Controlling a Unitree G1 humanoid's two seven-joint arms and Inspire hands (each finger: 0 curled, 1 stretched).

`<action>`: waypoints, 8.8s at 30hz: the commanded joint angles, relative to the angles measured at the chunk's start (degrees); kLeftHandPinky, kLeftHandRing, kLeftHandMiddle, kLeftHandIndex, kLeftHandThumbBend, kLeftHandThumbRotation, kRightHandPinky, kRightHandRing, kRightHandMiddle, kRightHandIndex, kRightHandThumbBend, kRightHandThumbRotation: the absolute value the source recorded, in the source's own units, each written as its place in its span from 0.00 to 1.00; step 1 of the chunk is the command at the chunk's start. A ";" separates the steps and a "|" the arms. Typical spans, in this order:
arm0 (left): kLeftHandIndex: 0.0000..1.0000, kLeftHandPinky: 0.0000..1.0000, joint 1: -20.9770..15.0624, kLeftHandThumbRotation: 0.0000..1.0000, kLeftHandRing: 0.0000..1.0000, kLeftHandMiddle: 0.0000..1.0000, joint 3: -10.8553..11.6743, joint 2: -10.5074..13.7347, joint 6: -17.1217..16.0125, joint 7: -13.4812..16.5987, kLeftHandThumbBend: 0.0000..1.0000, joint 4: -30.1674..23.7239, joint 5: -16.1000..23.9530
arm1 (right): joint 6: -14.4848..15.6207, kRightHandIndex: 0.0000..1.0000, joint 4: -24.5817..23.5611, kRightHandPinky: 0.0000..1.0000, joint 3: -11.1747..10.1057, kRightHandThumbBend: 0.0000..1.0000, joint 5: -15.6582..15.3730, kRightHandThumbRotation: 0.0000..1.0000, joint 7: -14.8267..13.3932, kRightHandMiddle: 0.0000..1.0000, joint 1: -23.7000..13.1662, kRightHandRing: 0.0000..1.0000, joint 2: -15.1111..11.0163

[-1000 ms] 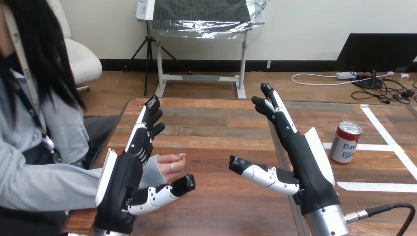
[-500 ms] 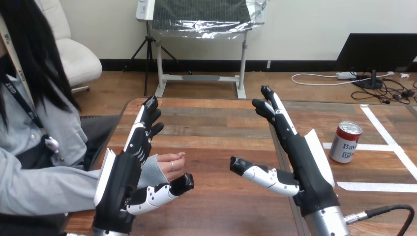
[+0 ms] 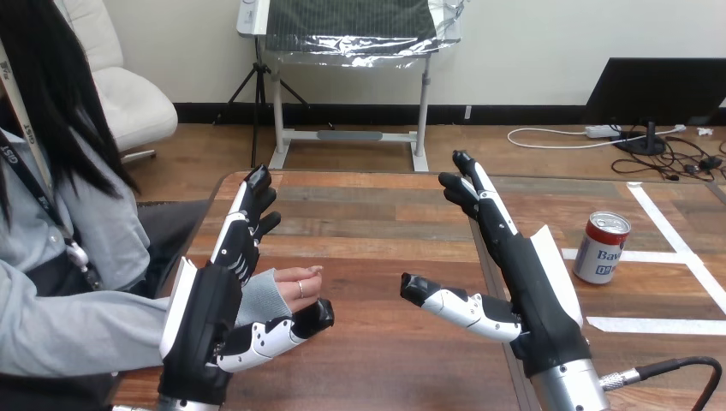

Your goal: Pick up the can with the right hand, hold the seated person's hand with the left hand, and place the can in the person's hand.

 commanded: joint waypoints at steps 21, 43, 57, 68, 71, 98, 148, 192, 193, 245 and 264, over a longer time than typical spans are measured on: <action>0.96 0.88 -4.18 0.52 0.94 0.96 0.19 -0.41 -1.00 -0.37 1.00 0.83 -0.56 | -2.83 0.96 1.22 0.86 -3.05 1.00 0.07 0.57 -2.32 0.91 -5.97 0.89 -0.66; 0.95 0.86 -4.64 0.53 0.93 0.95 0.36 -0.39 -1.37 -0.74 1.00 1.96 -0.96 | -7.74 0.94 7.52 0.78 -8.91 1.00 -0.87 0.58 -7.50 0.88 -12.46 0.84 -3.10; 0.95 0.87 -4.60 0.51 0.94 0.96 -0.03 -0.11 -1.03 -2.84 1.00 1.93 -3.18 | -9.35 0.93 10.68 0.77 -12.02 1.00 -0.22 0.60 -9.51 0.88 -15.96 0.83 -5.70; 0.95 0.87 -4.63 0.51 0.94 0.96 0.37 -0.16 -1.06 -3.62 1.00 1.95 -3.49 | -8.21 0.92 12.79 0.78 -14.30 1.00 -0.15 0.60 -10.76 0.89 -17.93 0.85 -7.64; 0.95 0.87 -4.54 0.51 0.94 0.96 0.49 -0.22 -0.91 -3.55 1.00 1.80 -3.36 | -7.13 0.92 12.87 0.78 -14.82 1.00 -0.84 0.62 -11.56 0.88 -18.20 0.84 -8.31; 0.94 0.86 -4.48 0.52 0.93 0.96 0.91 -0.11 -1.29 -3.09 1.00 1.83 -2.62 | -4.83 0.88 18.93 0.67 -17.95 1.00 -1.90 0.62 -18.17 0.81 -21.09 0.74 -10.94; 0.94 0.87 -4.68 0.52 0.94 0.96 0.80 0.11 -0.60 -3.47 1.00 1.68 -3.05 | -5.75 0.92 41.72 0.84 -18.12 1.00 0.85 0.60 -20.70 0.90 -29.83 0.89 -14.50; 0.95 0.89 -4.46 0.51 0.95 0.97 0.77 0.27 -0.37 -4.74 1.00 0.89 -4.24 | 0.85 0.94 57.64 0.68 -18.59 1.00 5.49 0.52 -11.91 0.91 -36.73 0.78 -15.83; 0.95 0.89 -4.47 0.51 0.95 0.97 0.78 0.26 -0.45 -4.74 1.00 0.94 -4.26 | 1.02 0.94 57.93 0.68 -18.69 1.00 5.82 0.52 -11.50 0.91 -36.86 0.78 -15.82; 0.94 0.86 -4.49 0.51 0.93 0.95 1.11 0.13 -1.46 -4.71 1.00 1.93 -4.04 | 8.12 0.95 63.41 0.56 -15.74 1.00 4.30 0.52 -9.11 0.91 -38.95 0.69 -17.28; 0.94 0.86 -4.44 0.50 0.93 0.95 0.91 0.00 -1.75 -5.88 1.00 2.03 -5.54 | 12.10 0.96 64.76 0.29 -15.32 1.00 4.56 0.54 -8.09 0.56 -40.61 0.34 -17.21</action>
